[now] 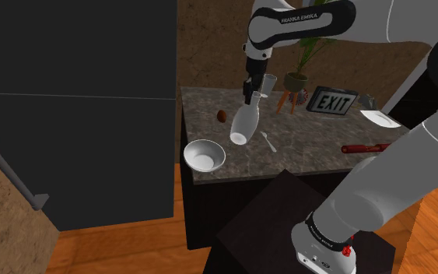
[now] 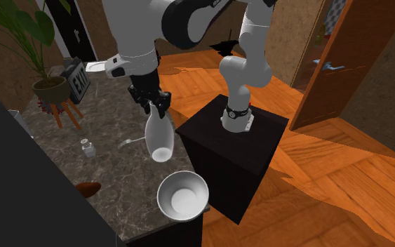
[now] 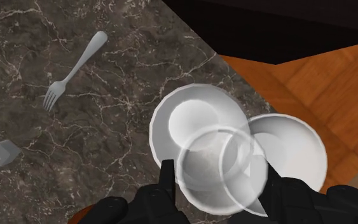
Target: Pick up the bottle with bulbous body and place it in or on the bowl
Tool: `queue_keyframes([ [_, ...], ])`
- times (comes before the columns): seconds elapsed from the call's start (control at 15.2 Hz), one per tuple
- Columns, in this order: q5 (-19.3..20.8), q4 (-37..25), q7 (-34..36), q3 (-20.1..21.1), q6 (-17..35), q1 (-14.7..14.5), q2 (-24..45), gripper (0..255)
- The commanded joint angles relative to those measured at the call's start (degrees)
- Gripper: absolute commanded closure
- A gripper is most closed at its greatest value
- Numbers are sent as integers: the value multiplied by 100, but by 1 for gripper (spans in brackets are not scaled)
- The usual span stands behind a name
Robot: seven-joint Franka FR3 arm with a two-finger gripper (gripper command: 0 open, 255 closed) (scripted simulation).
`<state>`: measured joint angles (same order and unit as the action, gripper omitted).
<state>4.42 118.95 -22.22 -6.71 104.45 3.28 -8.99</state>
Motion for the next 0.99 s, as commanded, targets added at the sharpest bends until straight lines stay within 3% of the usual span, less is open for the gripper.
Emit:
queue_keyframes([
  [0.0,1,-129,-2,6,-179,-3,-50,255],
  [0.4,-111,-883,402,271,-759,-213,149,255],
  [0.92,-255,-2519,1209,734,-1694,-618,886,255],
])
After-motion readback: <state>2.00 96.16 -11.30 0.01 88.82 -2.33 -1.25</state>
